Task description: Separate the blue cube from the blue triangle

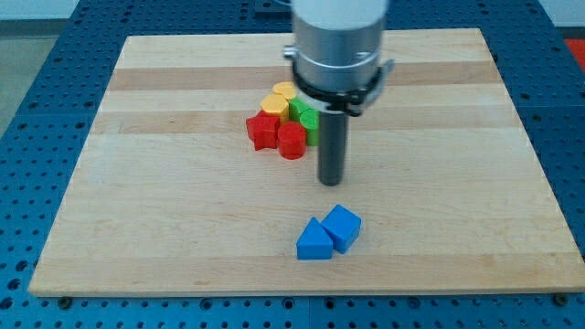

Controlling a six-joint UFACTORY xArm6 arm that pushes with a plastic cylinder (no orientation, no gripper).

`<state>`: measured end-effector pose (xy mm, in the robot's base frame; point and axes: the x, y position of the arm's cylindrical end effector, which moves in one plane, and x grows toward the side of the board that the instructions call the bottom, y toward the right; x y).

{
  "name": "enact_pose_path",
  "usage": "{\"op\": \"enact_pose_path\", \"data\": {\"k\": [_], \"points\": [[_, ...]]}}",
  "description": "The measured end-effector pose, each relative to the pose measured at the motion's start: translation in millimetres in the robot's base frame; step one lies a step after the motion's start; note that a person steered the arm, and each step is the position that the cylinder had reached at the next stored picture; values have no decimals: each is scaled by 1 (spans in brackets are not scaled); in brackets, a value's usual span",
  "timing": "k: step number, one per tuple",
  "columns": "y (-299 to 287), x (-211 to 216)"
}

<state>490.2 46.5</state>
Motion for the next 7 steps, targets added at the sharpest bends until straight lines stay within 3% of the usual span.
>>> {"op": "enact_pose_path", "data": {"k": [2,4,7], "points": [[57,39],[51,107],[16,98]]}}
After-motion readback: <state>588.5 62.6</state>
